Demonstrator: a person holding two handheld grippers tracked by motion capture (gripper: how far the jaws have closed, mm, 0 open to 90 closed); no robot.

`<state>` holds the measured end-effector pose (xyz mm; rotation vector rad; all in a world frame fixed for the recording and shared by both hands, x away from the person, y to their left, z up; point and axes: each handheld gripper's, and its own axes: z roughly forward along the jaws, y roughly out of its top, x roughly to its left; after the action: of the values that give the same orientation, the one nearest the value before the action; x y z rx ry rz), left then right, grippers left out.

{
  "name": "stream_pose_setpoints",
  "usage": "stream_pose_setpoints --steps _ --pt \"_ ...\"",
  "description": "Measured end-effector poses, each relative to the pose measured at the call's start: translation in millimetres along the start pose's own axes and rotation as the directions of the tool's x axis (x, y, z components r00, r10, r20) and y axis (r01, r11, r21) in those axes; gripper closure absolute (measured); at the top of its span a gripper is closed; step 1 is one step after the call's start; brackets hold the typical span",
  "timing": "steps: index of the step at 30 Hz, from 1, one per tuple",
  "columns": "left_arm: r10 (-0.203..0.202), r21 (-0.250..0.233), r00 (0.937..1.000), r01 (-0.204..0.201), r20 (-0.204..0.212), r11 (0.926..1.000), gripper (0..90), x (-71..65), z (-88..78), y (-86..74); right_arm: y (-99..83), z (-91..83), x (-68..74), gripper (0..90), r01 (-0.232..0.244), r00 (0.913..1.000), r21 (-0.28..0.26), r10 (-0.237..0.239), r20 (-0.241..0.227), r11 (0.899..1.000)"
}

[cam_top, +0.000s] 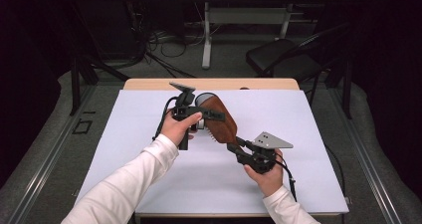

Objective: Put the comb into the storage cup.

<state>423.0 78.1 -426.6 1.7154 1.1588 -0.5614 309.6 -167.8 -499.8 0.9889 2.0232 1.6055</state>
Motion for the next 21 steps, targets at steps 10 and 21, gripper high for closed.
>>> stream_pose_setpoints --steps 10,21 --pt "-0.016 -0.010 0.9999 0.016 -0.002 0.9998 49.0 2.7 -3.4 1.9 0.8 0.5 -1.1 53.2 -0.010 1.0000 -0.021 0.010 -0.001 1.000" --pt "-0.036 -0.024 0.9990 0.035 -0.026 0.9991 49.0 7.0 -7.7 5.2 2.6 4.0 -2.3 44.3 0.000 0.9995 -0.053 -0.001 -0.030 0.999"
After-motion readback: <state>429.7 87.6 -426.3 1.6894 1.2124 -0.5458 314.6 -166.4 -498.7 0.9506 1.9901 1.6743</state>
